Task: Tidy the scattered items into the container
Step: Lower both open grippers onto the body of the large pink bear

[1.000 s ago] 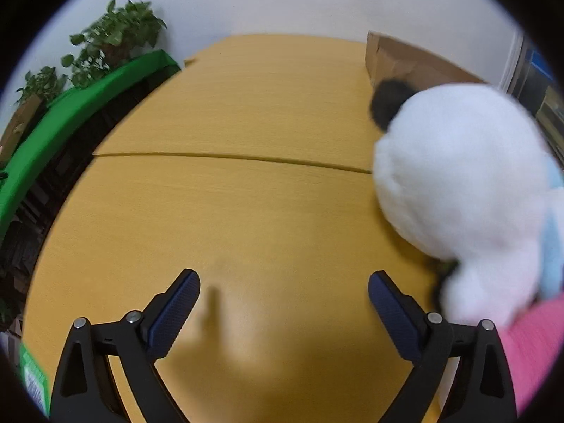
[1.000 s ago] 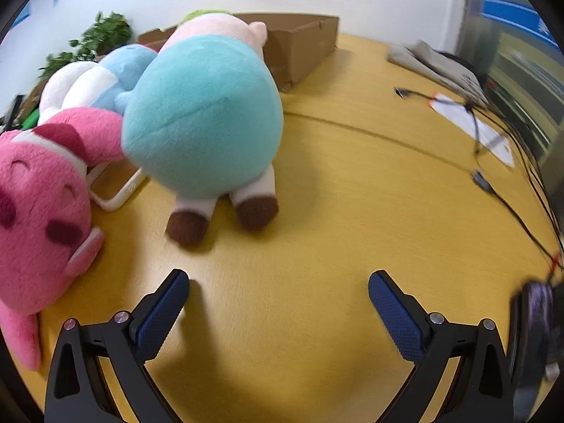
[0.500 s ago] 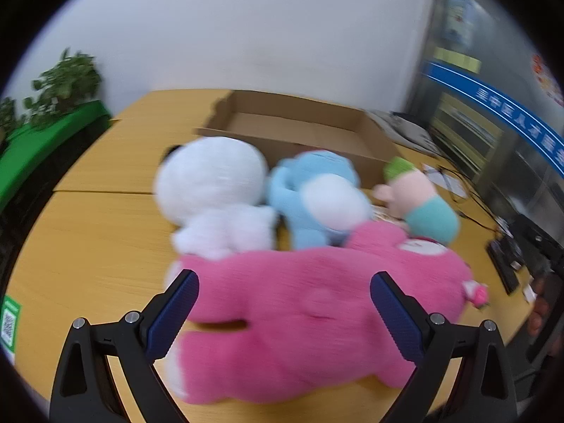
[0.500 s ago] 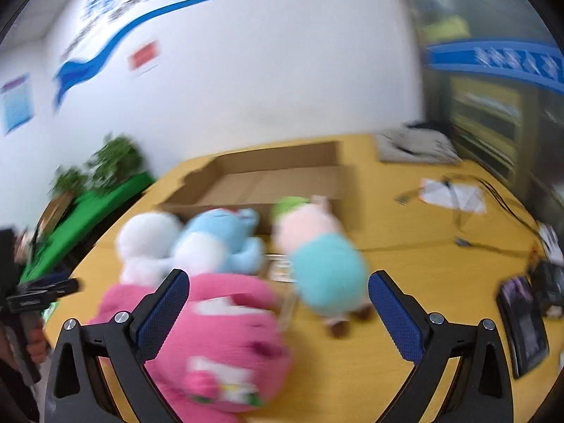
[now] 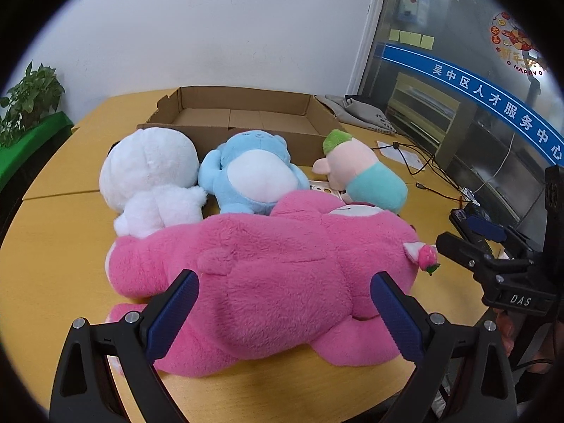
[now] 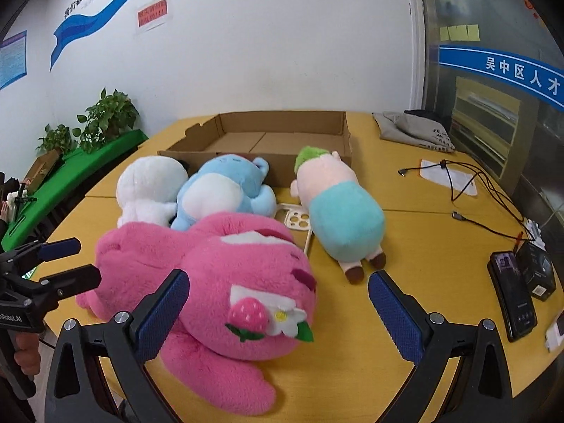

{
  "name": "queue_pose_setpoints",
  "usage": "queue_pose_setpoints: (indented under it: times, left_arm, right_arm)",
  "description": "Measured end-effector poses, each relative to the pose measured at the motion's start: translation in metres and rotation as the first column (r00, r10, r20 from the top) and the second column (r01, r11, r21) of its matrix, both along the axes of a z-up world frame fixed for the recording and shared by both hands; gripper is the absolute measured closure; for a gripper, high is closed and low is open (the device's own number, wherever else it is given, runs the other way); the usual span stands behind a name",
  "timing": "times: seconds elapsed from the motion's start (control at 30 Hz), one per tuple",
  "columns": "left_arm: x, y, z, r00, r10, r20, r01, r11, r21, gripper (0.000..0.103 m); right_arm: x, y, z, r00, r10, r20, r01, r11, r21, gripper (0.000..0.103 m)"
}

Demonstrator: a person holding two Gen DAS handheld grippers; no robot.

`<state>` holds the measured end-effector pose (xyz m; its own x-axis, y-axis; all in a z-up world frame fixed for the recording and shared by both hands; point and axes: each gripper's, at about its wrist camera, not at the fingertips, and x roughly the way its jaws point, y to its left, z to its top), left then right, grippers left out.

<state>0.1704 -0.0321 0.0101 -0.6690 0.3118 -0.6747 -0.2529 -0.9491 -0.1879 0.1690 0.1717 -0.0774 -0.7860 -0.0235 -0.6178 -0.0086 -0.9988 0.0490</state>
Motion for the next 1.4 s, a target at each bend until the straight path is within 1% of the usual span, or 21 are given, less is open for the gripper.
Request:
queue_pose_setpoints:
  times: [0.27,0.43,0.57,0.7,0.87,1.03,1.17,1.23,1.3,1.4]
  left_arm:
    - [-0.011,-0.011,-0.012,0.999,-0.007,0.047,0.007,1.000,0.018,0.004]
    - [-0.024,-0.025,-0.020,0.996,0.000,0.085,-0.005,0.998,0.058,0.004]
    - [-0.035,-0.031,-0.028,0.993,0.002,0.122,-0.010,0.998,0.070,0.004]
    - [-0.046,-0.033,-0.037,0.986,-0.021,0.167,0.004,0.995,0.099,0.004]
    - [-0.054,-0.035,-0.043,0.982,-0.038,0.186,0.018,0.994,0.105,0.004]
    - [-0.060,-0.046,-0.047,0.979,-0.036,0.201,0.006,0.989,0.149,0.004]
    - [-0.070,-0.060,-0.058,0.970,-0.016,0.244,-0.030,0.983,0.183,0.004]
    - [-0.074,-0.064,-0.066,0.962,-0.032,0.272,-0.030,0.975,0.220,0.004]
    - [-0.076,-0.063,-0.075,0.953,-0.056,0.297,-0.016,0.972,0.235,0.004]
    - [-0.077,-0.065,-0.080,0.948,-0.082,0.306,-0.002,0.965,0.262,0.004]
  right_arm:
    - [-0.007,-0.005,-0.008,0.999,0.011,0.038,-0.011,1.000,-0.001,0.000]
    - [-0.019,-0.007,-0.014,0.998,0.019,0.064,-0.019,1.000,-0.004,0.000]
    - [-0.029,-0.007,-0.018,0.997,0.030,0.077,-0.029,1.000,-0.008,0.000]
    - [-0.040,-0.005,-0.023,0.995,0.032,0.097,-0.030,0.999,-0.018,0.000]
    - [-0.053,-0.002,-0.032,0.991,0.041,0.128,-0.037,0.999,-0.034,0.000]
    - [-0.063,0.000,-0.042,0.986,0.059,0.153,-0.050,0.997,-0.059,0.000]
    - [-0.073,0.002,-0.048,0.984,0.080,0.158,-0.070,0.995,-0.067,0.000]
    - [-0.079,0.005,-0.055,0.981,0.106,0.165,-0.094,0.992,-0.080,0.000]
    - [-0.083,0.009,-0.060,0.977,0.132,0.166,-0.115,0.988,-0.104,0.000]
    - [-0.085,0.016,-0.069,0.970,0.176,0.167,-0.153,0.978,-0.142,0.000]
